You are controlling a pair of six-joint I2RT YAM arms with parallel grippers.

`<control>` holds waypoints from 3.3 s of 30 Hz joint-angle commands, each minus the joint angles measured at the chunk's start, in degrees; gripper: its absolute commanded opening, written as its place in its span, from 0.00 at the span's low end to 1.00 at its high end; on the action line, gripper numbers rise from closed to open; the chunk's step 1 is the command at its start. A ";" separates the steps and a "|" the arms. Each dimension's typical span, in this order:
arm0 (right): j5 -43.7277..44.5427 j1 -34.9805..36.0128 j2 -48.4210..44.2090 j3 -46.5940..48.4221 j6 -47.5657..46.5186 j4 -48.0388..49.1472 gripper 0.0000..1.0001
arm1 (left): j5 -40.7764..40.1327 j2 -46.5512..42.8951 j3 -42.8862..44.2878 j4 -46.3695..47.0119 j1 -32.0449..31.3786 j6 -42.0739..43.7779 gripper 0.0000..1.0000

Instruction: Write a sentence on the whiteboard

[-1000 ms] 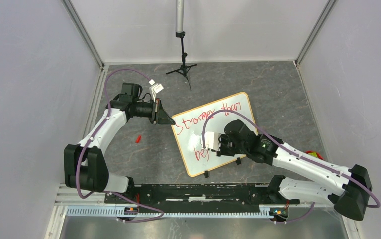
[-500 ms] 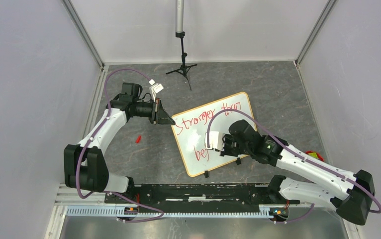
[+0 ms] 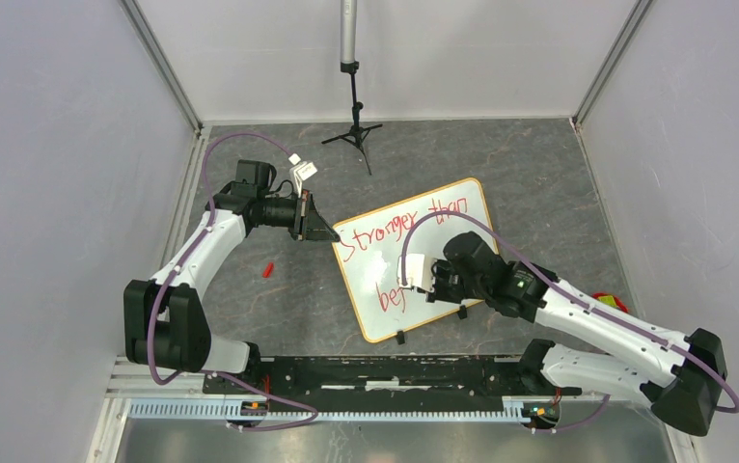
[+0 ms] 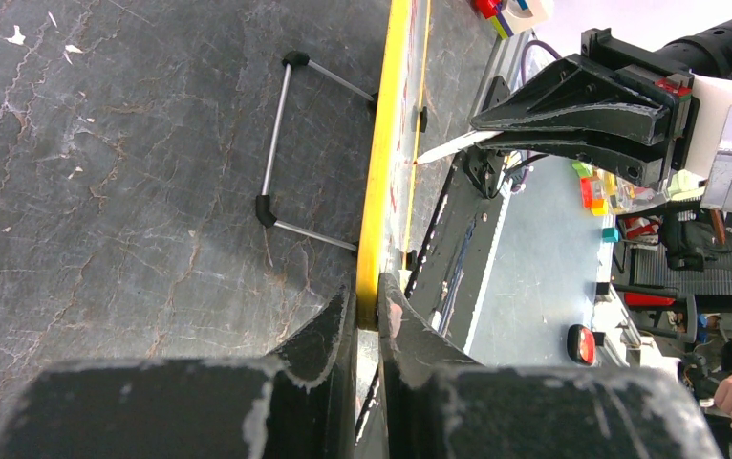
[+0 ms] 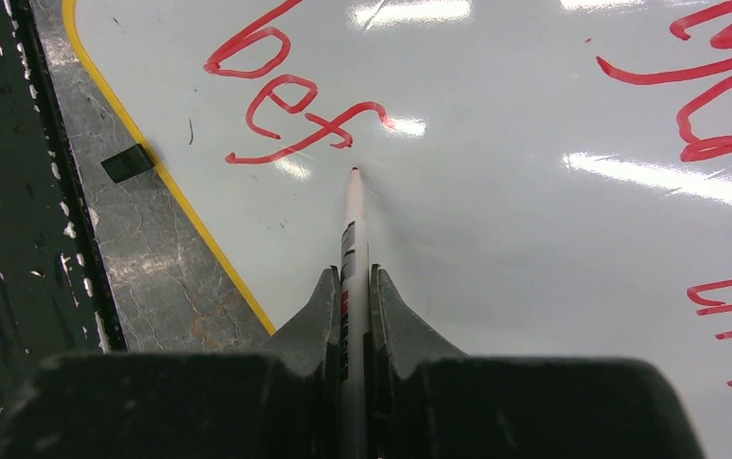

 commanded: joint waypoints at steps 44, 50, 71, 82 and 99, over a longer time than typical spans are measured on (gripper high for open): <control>6.07 -0.08 2.92 3.34 -1.01 -2.19 0.00 | -2.14 0.29 1.40 1.37 0.12 1.30 0.02; 6.19 -0.07 3.93 5.36 -0.30 -0.61 0.00 | -2.23 -0.01 1.40 1.37 0.05 1.41 0.02; 1.58 -0.99 0.20 3.35 -0.85 -2.31 0.00 | -2.18 -0.06 1.40 1.41 0.12 1.40 0.02; 3.48 -1.12 2.44 2.91 -1.07 -1.48 0.00 | -2.31 0.00 1.32 1.45 0.12 1.41 0.02; 3.33 -1.05 2.96 0.29 -2.96 -7.43 0.00 | -2.31 0.30 1.57 1.37 0.12 1.30 0.02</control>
